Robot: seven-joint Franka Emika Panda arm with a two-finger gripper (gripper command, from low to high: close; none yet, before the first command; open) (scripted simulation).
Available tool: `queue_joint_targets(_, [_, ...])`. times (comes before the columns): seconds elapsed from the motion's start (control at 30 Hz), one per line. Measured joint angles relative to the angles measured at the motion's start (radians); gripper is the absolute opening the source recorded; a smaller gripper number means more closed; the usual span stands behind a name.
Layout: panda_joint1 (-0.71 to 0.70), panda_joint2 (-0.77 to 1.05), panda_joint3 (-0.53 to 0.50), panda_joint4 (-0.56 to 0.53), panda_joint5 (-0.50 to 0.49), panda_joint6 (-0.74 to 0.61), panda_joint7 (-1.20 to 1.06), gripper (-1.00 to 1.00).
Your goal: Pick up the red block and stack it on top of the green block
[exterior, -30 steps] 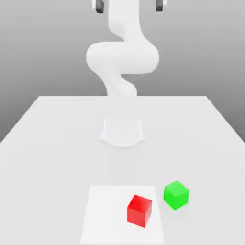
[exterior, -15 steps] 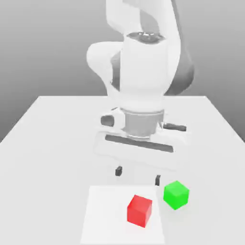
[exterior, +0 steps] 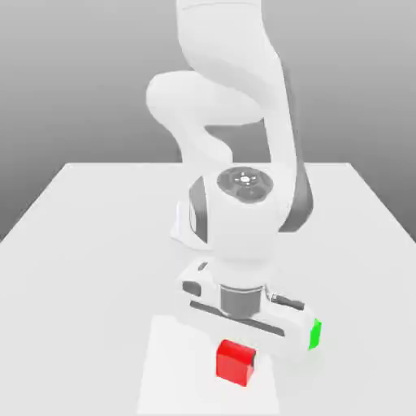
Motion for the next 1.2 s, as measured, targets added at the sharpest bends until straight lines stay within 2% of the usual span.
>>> queue_joint_targets(0.2, [-0.006, -0.186, 0.054, -0.038, 0.085, -0.147, -0.101, -1.00])
queue_joint_targets(0.53, [0.198, -0.373, 0.121, -0.145, 0.176, -0.225, -0.509, -1.00])
queue_joint_targets(0.63, [0.212, -0.332, 0.128, -0.155, 0.157, -0.173, -0.539, -1.00])
queue_joint_targets(0.77, [0.211, -0.195, 0.108, -0.151, 0.059, -0.045, -0.475, -1.00])
queue_joint_targets(0.8, [0.217, -0.172, 0.099, -0.150, 0.040, -0.024, -0.461, 1.00])
queue_joint_targets(1.0, [0.220, -0.160, 0.094, -0.150, 0.030, -0.013, -0.455, 1.00])
queue_joint_targets(1.2, [0.239, -0.332, 0.105, -0.157, 0.152, -0.172, -0.542, 1.00])
